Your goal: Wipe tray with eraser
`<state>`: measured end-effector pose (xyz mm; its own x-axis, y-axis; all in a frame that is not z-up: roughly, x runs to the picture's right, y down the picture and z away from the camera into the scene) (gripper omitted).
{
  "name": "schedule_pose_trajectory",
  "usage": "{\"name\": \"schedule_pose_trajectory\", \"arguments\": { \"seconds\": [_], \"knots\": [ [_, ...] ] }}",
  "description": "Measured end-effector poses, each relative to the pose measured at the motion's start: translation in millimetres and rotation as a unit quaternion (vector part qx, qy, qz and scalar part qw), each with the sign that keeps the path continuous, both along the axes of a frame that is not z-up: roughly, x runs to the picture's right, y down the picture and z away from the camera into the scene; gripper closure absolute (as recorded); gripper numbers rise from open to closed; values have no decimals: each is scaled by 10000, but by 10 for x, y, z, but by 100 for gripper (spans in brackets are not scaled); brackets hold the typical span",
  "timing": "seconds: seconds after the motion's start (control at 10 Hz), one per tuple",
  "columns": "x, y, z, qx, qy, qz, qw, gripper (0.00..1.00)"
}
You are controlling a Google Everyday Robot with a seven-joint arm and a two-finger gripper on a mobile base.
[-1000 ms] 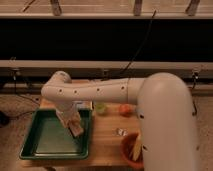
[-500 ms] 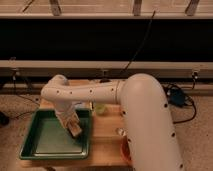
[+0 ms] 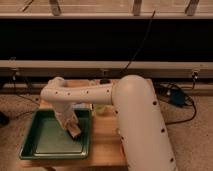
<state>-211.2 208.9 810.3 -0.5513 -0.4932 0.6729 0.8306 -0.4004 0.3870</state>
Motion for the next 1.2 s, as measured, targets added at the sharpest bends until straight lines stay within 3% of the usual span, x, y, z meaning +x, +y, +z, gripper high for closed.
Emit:
{"name": "schedule_pose_trajectory", "arguments": {
  "seconds": [0.3, 0.7, 0.9, 1.2],
  "knots": [
    [-445, 107, -17, -55, -225, -265, 9994, 100],
    [-700, 239, -233, -55, -583, -593, 9965, 100],
    [-610, 414, -358, -120, -652, -750, 9950, 100],
    [-296, 562, -364, -217, -558, -788, 9951, 100]
  ]
}}
